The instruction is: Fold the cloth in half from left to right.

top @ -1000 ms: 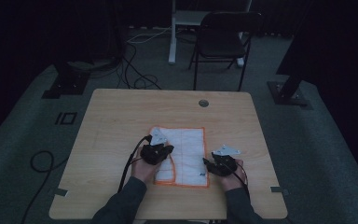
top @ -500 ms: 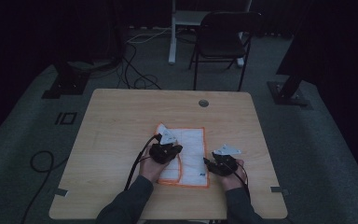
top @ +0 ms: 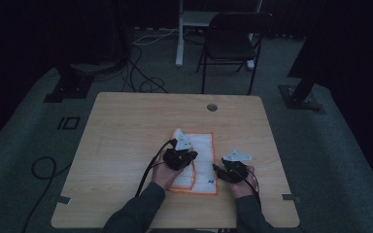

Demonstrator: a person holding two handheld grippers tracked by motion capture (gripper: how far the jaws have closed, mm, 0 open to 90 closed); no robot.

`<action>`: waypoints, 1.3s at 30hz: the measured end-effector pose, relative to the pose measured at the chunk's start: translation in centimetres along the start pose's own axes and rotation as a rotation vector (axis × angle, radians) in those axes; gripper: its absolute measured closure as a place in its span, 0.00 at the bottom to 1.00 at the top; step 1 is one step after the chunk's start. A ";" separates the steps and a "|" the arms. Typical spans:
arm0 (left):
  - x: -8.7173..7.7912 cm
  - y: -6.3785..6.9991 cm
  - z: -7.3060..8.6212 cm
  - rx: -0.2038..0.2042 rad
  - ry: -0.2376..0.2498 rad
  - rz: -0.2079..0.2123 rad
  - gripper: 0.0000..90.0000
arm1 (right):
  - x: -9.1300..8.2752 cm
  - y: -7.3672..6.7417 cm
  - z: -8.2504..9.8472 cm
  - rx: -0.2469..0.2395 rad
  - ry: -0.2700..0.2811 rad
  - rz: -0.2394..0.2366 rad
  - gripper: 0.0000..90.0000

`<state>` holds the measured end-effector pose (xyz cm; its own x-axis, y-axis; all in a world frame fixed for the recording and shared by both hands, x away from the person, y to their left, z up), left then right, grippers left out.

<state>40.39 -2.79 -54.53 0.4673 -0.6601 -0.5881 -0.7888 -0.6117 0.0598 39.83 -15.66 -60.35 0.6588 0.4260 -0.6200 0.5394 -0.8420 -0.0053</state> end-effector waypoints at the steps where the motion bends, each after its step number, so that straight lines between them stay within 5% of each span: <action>1: 0.1 0.1 -0.1 0.002 0.001 0.002 0.99 | 0.0 0.0 0.0 0.001 0.000 0.000 0.56; 22: 1.9 3.0 -2.3 0.051 0.000 0.048 0.99 | -0.2 0.5 0.0 0.015 0.006 0.013 0.56; 30: 3.7 3.5 -2.3 0.019 -0.017 0.069 0.99 | -0.4 1.0 0.0 0.034 0.007 0.027 0.56; 33: 4.7 3.7 -1.7 0.000 -0.048 0.083 0.87 | -0.4 1.0 0.0 0.032 0.006 0.027 0.56; 39: 4.2 3.0 -1.3 0.014 -0.050 0.057 0.80 | -0.4 0.7 0.2 0.022 -0.004 0.014 0.56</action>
<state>40.52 -7.98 -55.79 0.4007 -0.6710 -0.6238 -0.8193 -0.5672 0.0838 39.83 -16.45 -60.23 0.6640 0.4129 -0.6234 0.5187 -0.8548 -0.0137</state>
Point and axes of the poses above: each handheld gripper's, and its own axes: x roughly forward along the jaws, z roughly out of its underside, y roughly to its right, the point moved 10 cm from there along x, roughly forward along the jaws, and after that the axes turned 2 degrees about y, right-handed, at the moved point
